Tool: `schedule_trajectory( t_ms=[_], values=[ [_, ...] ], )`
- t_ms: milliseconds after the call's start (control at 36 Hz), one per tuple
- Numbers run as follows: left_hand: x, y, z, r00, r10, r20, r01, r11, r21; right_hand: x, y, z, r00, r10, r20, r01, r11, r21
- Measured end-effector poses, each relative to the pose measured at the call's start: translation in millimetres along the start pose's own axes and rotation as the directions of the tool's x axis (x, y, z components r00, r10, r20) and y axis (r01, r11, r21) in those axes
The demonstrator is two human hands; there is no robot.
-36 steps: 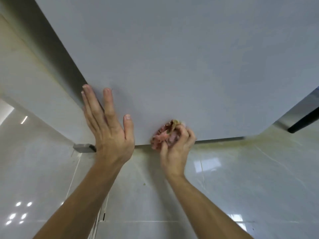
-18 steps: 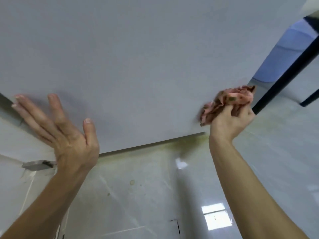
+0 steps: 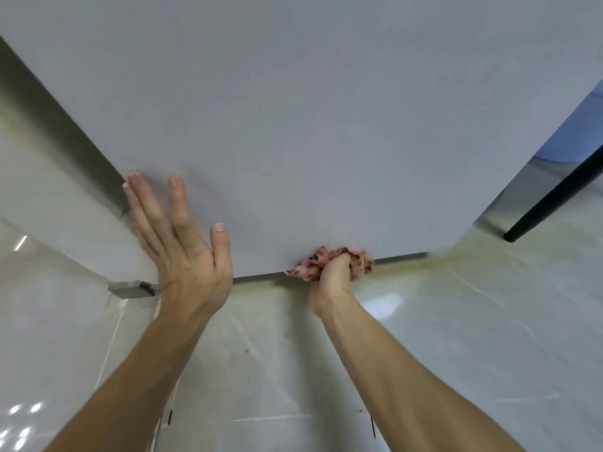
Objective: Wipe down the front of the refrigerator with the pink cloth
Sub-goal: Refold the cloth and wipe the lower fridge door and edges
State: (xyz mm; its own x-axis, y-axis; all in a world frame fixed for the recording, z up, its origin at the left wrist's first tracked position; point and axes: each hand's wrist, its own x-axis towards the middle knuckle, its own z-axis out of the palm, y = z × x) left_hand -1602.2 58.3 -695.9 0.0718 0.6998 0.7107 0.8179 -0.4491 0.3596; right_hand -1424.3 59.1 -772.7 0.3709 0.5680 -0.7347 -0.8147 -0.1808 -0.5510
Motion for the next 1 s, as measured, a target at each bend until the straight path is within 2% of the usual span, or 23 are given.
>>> schedule_trajectory(
  t_ms=[56,111,167,306,361,417,500,556,583,667,722,750,778,806,861,1000],
  values=[
    [-2.3,-6.7,-3.4,1.0,0.002,0.023,-0.002,1.0,-0.001,-11.9,34.1,16.0,0.993,0.03,0.115,-0.038,0.997,0.065],
    [-3.5,-14.3,-6.1,0.999,0.003,0.032,-0.003,1.0,-0.006,-20.7,57.1,29.5,0.984,0.056,0.169,-0.067,0.996,0.056],
    [-4.4,-21.9,-9.3,1.0,0.0,0.024,0.001,1.0,-0.006,-25.0,70.7,37.9,0.974,0.103,0.201,-0.116,0.992,0.054],
    [-3.4,-31.3,-14.1,0.999,-0.038,0.006,0.038,0.999,-0.01,-8.7,75.2,24.7,0.966,0.121,0.23,-0.101,0.99,-0.097],
    [-1.0,-30.7,-12.9,1.0,-0.02,0.0,0.02,1.0,-0.005,-9.9,62.1,16.3,0.963,0.118,0.242,-0.098,0.991,-0.091],
    [1.0,-26.1,-9.9,1.0,-0.011,-0.003,0.011,1.0,0.0,-7.1,40.0,9.4,0.977,0.049,0.208,-0.042,0.998,-0.036],
    [3.2,-15.3,-2.2,1.0,-0.024,-0.009,0.024,1.0,-0.012,0.8,-8.9,-11.7,0.991,-0.12,0.057,0.119,0.993,0.017],
    [5.9,-8.0,4.2,0.999,-0.045,-0.026,0.045,0.999,-0.02,9.6,-42.4,-28.4,0.984,-0.177,-0.011,0.178,0.983,0.036],
    [7.3,-4.4,6.9,0.998,-0.057,-0.037,0.056,0.998,-0.024,19.1,-56.8,-35.1,0.98,-0.193,-0.038,0.194,0.98,0.038],
    [10.6,5.6,12.0,0.993,-0.088,-0.072,0.086,0.996,-0.029,90.2,-81.3,-62.2,0.924,-0.364,-0.118,0.37,0.928,0.039],
    [11.9,10.3,14.0,0.991,-0.098,-0.086,0.096,0.995,-0.033,180.3,-77.0,-97.9,0.89,-0.42,-0.179,0.42,0.907,-0.037],
    [12.3,11.7,14.5,0.991,-0.099,-0.091,0.097,0.995,-0.032,190.6,-70.1,-96.7,0.867,-0.458,-0.195,0.453,0.888,-0.076],
    [12.5,12.4,14.9,0.991,-0.099,-0.094,0.097,0.995,-0.03,167.0,-66.0,-85.9,0.835,-0.513,-0.199,0.472,0.854,-0.219],
    [12.7,12.9,14.9,0.991,-0.097,-0.095,0.095,0.995,-0.028,111.3,-66.3,-64.4,0.807,-0.565,-0.171,0.497,0.806,-0.321],
    [12.4,12.5,14.2,0.992,-0.09,-0.094,0.087,0.996,-0.032,13.7,-52.3,-28.6,0.788,-0.614,-0.054,0.56,0.75,-0.351],
    [8.9,3.9,5.9,0.995,-0.081,-0.058,0.076,0.993,-0.093,-18.5,20.4,5.0,0.83,-0.531,0.169,0.541,0.694,-0.476]
  ],
)
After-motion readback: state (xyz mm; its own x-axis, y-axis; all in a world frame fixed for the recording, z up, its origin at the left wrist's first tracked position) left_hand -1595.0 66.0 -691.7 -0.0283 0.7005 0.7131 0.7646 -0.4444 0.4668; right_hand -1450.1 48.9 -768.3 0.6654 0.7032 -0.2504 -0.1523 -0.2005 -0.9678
